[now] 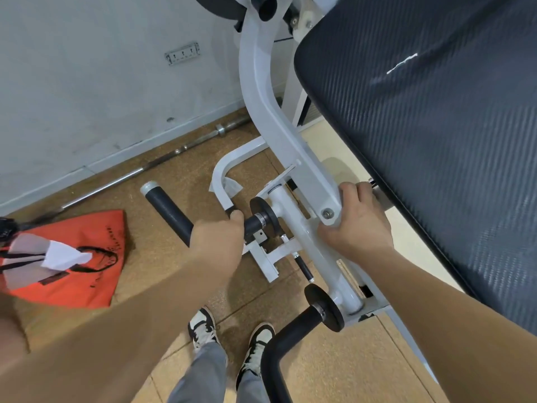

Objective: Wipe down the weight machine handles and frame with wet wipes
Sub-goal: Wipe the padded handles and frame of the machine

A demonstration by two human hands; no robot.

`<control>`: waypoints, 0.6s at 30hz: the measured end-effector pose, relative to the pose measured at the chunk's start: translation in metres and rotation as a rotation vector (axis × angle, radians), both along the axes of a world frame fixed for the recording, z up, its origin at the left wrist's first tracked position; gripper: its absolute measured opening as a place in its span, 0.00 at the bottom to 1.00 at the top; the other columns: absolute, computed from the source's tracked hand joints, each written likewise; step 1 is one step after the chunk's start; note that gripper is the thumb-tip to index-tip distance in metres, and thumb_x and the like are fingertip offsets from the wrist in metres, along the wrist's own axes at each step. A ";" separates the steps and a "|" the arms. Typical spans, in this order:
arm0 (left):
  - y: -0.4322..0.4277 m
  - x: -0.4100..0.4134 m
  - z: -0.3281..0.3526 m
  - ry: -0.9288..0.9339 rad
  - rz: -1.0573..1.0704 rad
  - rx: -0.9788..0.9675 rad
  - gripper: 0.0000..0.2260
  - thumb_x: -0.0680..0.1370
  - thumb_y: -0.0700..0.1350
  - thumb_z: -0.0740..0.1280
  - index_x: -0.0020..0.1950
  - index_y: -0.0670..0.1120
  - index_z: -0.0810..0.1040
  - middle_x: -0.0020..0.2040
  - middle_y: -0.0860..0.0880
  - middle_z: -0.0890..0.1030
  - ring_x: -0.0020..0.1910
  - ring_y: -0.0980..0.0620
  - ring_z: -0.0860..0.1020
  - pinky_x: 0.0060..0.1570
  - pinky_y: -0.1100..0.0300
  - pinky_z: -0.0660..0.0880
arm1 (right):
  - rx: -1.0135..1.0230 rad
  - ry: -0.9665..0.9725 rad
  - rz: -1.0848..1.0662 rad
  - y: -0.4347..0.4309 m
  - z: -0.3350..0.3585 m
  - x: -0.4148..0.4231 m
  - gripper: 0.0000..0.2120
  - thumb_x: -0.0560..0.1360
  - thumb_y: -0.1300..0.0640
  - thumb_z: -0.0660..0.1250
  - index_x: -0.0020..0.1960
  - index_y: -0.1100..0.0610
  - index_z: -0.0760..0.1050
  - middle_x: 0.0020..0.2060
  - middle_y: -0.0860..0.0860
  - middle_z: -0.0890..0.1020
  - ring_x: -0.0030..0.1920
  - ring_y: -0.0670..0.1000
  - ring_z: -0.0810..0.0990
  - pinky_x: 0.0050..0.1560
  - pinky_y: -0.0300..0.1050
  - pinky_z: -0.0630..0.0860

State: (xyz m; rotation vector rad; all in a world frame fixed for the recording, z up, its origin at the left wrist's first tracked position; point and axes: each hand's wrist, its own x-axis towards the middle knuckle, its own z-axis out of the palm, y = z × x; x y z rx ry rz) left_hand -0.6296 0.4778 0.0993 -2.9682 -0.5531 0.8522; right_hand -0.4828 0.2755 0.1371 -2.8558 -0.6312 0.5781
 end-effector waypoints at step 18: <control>0.004 0.026 -0.018 -0.004 0.270 -0.292 0.13 0.74 0.43 0.70 0.57 0.47 0.73 0.43 0.47 0.81 0.39 0.46 0.81 0.37 0.55 0.75 | -0.009 -0.052 0.019 0.003 0.002 -0.001 0.35 0.69 0.45 0.75 0.71 0.53 0.66 0.62 0.53 0.71 0.63 0.61 0.74 0.68 0.60 0.73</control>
